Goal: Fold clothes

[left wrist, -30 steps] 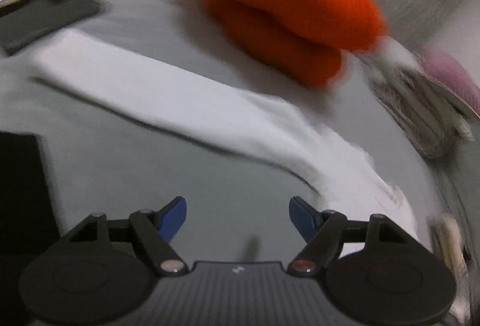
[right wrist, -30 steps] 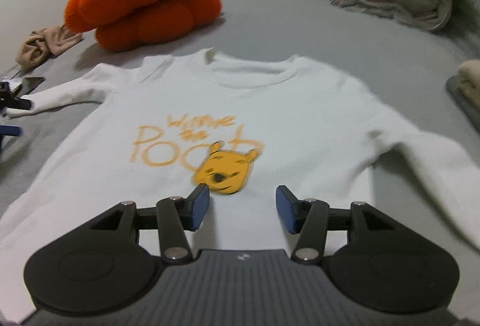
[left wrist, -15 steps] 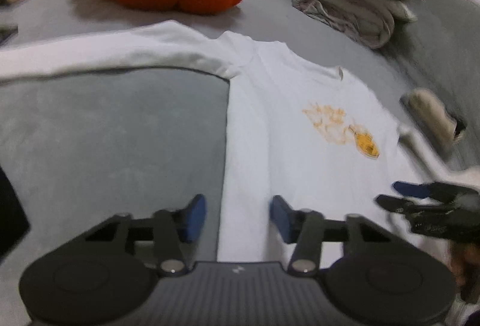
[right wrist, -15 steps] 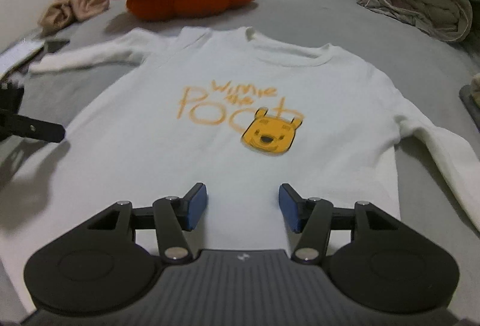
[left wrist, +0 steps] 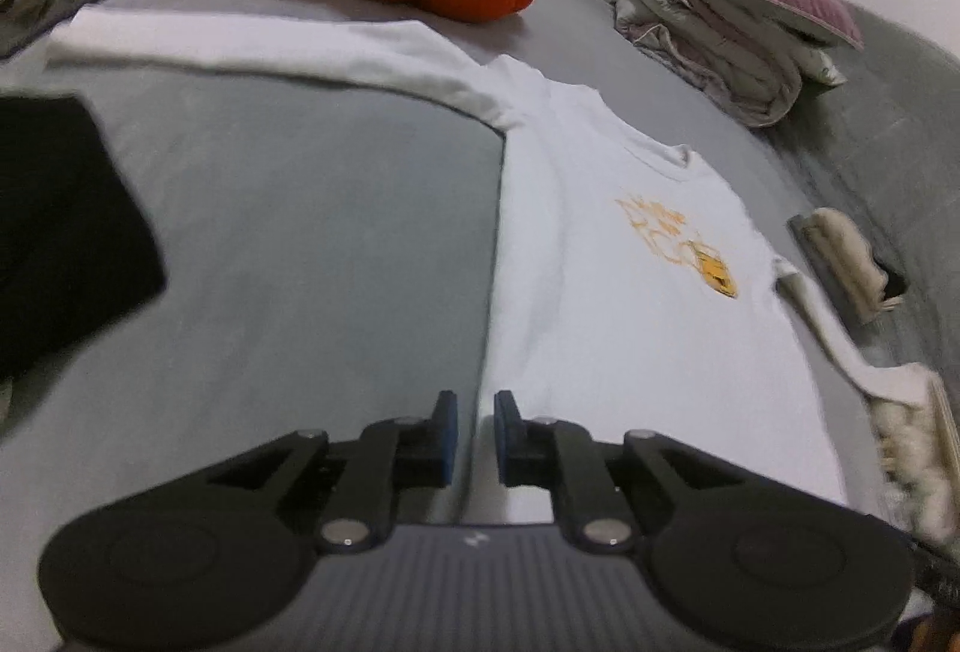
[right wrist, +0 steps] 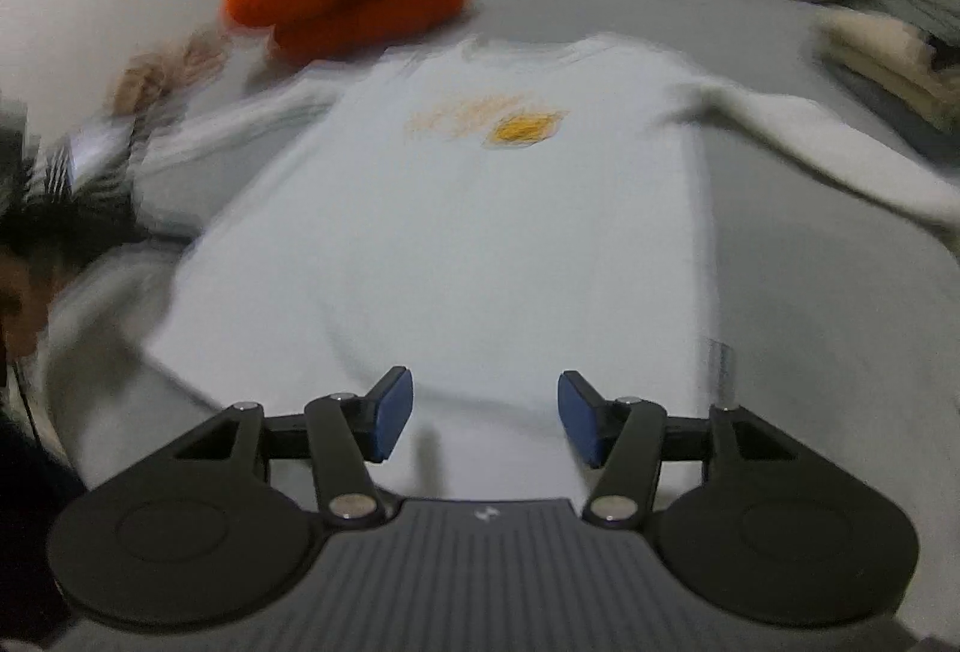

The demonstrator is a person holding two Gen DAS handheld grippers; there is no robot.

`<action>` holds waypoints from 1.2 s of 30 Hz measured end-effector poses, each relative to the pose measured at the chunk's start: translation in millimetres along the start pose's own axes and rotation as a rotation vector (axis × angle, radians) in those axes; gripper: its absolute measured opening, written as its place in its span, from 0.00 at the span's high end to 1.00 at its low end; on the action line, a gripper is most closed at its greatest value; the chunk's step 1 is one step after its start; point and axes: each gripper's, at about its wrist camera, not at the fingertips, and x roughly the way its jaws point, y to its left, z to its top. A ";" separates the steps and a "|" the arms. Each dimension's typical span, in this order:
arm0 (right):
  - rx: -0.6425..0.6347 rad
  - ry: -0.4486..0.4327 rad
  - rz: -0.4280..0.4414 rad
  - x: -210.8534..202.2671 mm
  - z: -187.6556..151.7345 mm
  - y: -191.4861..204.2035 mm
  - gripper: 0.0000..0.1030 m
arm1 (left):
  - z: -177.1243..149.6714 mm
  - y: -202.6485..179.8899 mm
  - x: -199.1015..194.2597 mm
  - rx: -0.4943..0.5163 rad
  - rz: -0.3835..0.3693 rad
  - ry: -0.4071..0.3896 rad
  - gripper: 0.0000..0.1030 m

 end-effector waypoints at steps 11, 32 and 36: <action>0.329 0.006 -0.089 -7.7 -17.2 -46.0 0.69 | -31.1 -15.9 -1.9 0.088 0.021 -0.016 0.76; 0.308 -0.040 -0.089 -36.5 -21.7 -43.1 0.93 | -43.1 -14.8 -18.4 0.084 -0.029 0.006 0.97; 0.242 0.042 -0.165 -10.7 -25.3 -37.4 0.91 | -42.4 -17.0 -13.0 0.119 0.009 0.028 0.93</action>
